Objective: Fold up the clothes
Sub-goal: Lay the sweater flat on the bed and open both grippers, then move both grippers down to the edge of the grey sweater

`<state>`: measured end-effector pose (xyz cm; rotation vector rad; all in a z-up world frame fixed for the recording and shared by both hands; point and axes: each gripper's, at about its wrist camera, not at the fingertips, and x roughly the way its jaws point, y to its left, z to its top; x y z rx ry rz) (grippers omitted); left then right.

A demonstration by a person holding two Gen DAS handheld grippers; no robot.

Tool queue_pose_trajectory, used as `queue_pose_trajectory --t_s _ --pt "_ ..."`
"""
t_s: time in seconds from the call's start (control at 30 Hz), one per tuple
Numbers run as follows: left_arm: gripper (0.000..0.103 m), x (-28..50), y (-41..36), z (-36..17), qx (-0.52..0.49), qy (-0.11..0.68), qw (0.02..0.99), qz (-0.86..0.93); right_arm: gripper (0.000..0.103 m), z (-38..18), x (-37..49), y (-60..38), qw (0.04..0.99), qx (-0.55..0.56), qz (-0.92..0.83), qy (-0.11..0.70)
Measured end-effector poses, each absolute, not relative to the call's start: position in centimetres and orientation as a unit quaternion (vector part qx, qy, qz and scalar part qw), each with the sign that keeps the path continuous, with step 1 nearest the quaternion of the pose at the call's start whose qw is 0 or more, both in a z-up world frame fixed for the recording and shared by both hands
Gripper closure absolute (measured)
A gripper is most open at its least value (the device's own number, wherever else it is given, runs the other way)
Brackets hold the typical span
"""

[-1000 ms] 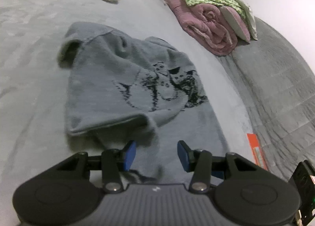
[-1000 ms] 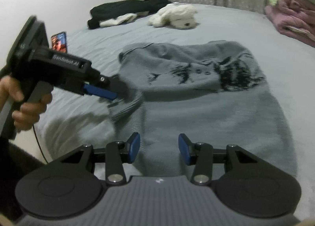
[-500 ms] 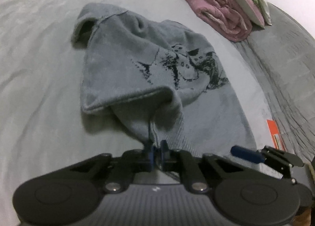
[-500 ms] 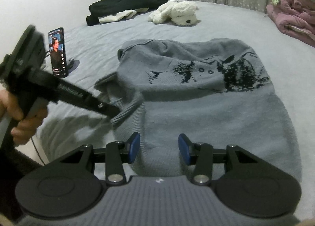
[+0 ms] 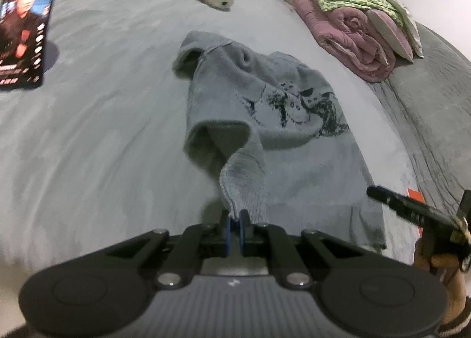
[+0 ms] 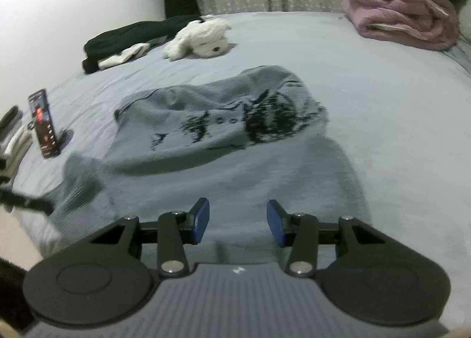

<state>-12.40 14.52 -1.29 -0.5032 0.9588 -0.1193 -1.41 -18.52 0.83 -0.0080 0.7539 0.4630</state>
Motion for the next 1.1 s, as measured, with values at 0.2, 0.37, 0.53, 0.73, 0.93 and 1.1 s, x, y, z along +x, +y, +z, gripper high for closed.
queue_pose_trajectory --t_s 0.2,0.37,0.53,0.73,0.93,1.1 --pt "0.098 -14.6 13.9 -2.0 -0.223 0.476 0.850 -0.038 0.055 1.2 -1.0 -20.0 0.908 0.011 0.212 0.362" --pt "0.100 -14.9 13.1 -2.8 -0.191 0.500 0.845 -0.014 0.053 1.7 -0.8 -20.8 0.910 0.022 0.206 0.358" --pt "0.095 -14.7 13.0 -2.8 -0.163 0.497 0.852 0.002 0.052 1.8 -0.6 -21.3 0.911 0.029 0.202 0.359" --pt "0.067 -14.1 13.7 -1.4 -0.159 0.470 0.868 0.016 0.050 1.6 -0.2 -21.8 0.912 0.029 0.192 0.362" --pt "0.062 -11.6 12.6 0.2 -0.141 0.444 0.885 0.010 0.048 1.3 0.7 -21.9 0.911 0.035 0.182 0.368" --pt "0.056 -8.2 10.9 1.2 -0.138 0.421 0.897 -0.009 0.047 1.2 1.6 -21.7 0.910 0.044 0.177 0.372"
